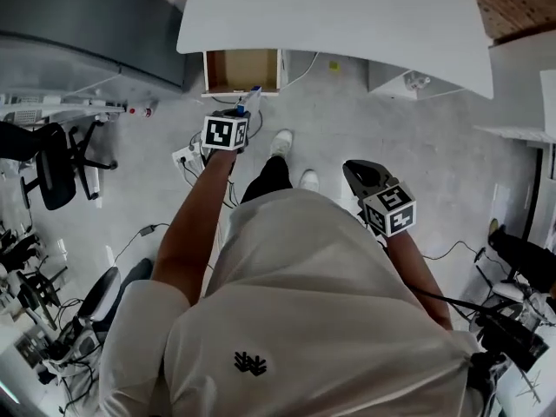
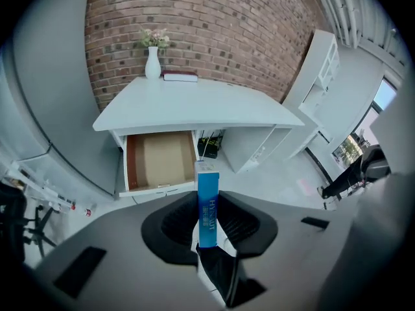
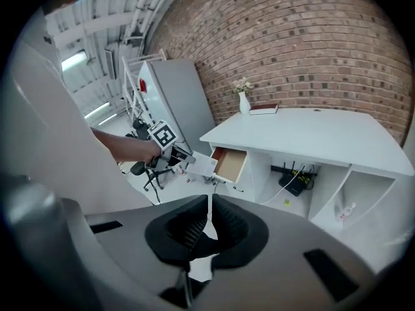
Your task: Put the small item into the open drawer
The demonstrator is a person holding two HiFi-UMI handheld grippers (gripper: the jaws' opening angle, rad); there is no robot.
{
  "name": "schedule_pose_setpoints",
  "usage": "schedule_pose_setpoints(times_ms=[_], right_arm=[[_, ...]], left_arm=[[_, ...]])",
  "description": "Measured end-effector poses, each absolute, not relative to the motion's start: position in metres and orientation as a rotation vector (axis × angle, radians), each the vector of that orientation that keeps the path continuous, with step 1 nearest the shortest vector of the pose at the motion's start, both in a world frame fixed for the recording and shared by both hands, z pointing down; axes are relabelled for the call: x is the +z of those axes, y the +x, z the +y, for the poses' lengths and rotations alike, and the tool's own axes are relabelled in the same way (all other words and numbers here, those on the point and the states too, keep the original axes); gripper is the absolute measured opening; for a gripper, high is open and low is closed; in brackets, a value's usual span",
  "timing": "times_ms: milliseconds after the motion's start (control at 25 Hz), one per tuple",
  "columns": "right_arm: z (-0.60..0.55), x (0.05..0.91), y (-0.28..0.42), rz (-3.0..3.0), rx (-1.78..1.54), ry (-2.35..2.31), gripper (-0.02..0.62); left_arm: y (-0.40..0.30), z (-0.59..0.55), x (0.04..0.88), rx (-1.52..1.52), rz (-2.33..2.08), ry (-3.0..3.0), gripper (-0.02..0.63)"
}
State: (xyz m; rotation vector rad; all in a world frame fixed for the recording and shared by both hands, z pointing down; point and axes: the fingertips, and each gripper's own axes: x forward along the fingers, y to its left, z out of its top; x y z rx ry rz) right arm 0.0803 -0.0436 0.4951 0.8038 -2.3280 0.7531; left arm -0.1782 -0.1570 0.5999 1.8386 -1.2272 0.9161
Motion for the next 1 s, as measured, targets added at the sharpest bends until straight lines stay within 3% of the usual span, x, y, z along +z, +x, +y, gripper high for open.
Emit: schedule_pose_setpoints(times_ms=[480,1000], right_arm=[[-0.112,0.509,0.099,-2.148,0.933,1.091,0.044],[-0.142,0.533,0.109,-1.986,1.059,1.209,0.044]], left_arm=[[-0.186,-0.297,0.699,1.12,-1.145,1.79,0.098],[-0.167,-0.366,0.795,1.24,-1.018,1.737,0.1]])
